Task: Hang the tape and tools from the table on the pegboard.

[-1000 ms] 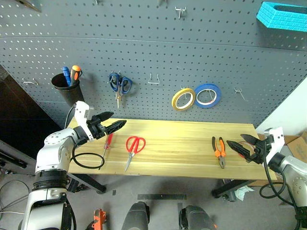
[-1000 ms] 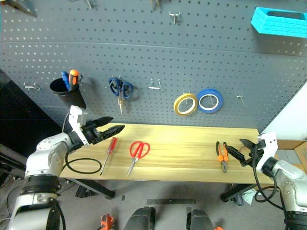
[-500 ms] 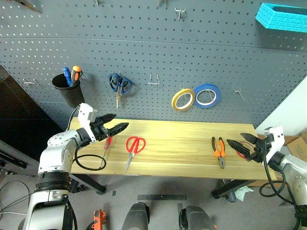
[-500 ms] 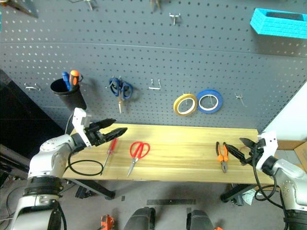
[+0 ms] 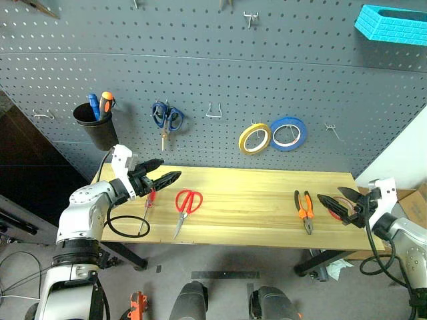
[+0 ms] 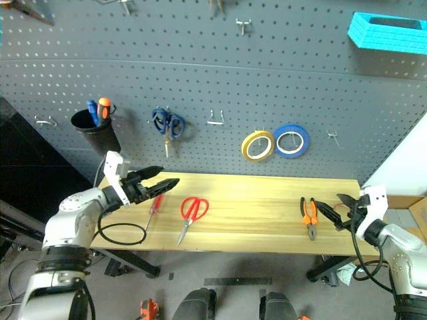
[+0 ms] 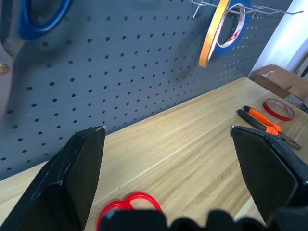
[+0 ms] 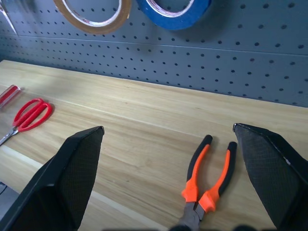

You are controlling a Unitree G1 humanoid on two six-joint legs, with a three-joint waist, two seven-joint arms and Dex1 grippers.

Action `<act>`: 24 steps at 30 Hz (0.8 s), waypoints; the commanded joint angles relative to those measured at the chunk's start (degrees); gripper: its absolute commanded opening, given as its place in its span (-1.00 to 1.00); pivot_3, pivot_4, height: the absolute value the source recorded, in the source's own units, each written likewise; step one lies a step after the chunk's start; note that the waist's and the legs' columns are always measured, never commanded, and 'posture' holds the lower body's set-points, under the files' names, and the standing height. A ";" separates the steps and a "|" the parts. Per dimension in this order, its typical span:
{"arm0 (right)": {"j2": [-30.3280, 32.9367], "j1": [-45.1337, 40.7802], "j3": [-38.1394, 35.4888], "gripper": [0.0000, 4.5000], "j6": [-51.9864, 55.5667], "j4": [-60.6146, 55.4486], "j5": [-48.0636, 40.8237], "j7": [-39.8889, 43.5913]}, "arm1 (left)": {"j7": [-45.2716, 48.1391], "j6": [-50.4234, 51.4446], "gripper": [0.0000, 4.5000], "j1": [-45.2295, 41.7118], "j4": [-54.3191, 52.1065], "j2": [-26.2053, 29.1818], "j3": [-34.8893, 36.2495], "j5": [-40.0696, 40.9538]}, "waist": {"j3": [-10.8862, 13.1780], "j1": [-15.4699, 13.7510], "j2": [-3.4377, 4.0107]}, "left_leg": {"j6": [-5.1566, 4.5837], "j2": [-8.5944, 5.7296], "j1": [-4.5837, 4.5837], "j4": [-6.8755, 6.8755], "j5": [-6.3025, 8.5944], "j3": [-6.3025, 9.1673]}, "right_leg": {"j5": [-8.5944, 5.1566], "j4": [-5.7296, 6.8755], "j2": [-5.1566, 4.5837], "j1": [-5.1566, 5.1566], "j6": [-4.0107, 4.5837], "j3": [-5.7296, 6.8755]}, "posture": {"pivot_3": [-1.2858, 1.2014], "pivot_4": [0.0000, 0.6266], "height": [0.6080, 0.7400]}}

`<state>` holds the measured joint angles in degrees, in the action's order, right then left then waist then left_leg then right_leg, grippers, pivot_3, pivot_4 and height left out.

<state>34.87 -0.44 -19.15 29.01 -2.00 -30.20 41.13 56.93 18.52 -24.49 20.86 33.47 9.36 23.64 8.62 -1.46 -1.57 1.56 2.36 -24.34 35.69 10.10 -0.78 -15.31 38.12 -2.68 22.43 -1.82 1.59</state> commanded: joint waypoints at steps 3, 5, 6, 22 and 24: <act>0.33 1.18 -2.81 1.00 -1.30 -2.58 -0.77 -0.42 | 0.54 -1.23 0.97 -2.16 -0.19 -0.31 -0.41 -0.33 | -0.10 0.15 -0.15 | -0.07 0.55 0.00 0.23 0.20 -1.07 | 0.32 0.01 0.67 0.58 -0.01 -1.19 | 0.03 -0.68 1.00; 0.14 2.07 -3.17 1.00 -1.29 -3.26 -0.86 -0.69 | 0.95 -1.14 0.97 -2.38 -0.13 -0.46 -0.87 -0.41 | -0.13 0.27 -0.18 | -0.07 1.03 0.03 0.29 0.24 -1.94 | 0.54 -0.02 1.15 1.02 0.21 -2.10 | 0.03 -0.66 1.00; 0.03 2.52 -3.26 1.00 -1.31 -3.62 -0.91 -0.75 | 1.11 -1.03 0.97 -2.43 -0.26 -0.62 -1.17 -0.43 | -0.15 0.41 -0.21 | -0.09 1.33 0.08 0.33 0.31 -2.53 | 0.83 -0.10 1.48 1.24 0.20 -2.71 | 0.03 -0.64 1.00; -2.91 2.40 1.61 1.00 1.13 -10.20 2.85 -8.50 | -1.64 6.31 0.97 4.98 -17.42 -1.84 -6.02 0.29 | 3.98 3.15 -0.32 | -0.19 1.30 0.54 0.33 0.27 -2.55 | 1.11 -0.08 1.55 1.15 0.07 -3.79 | 0.04 -0.03 1.00; -3.20 0.91 2.92 1.00 1.26 -9.78 3.89 -9.41 | -2.45 6.10 0.97 6.48 -17.55 -0.38 -4.96 -0.55 | 4.99 3.17 -0.32 | -0.20 1.31 0.49 0.29 0.28 -2.55 | 1.11 -0.08 1.56 1.22 0.07 -3.80 | 0.05 0.01 1.00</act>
<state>31.51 1.37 -16.48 30.50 -10.11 -27.38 32.67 55.04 24.85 -18.70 5.56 31.73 2.51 23.39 13.60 1.71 -1.90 1.35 3.67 -23.94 35.94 10.37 -3.31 -14.21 38.04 -1.09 23.76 -1.74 -2.21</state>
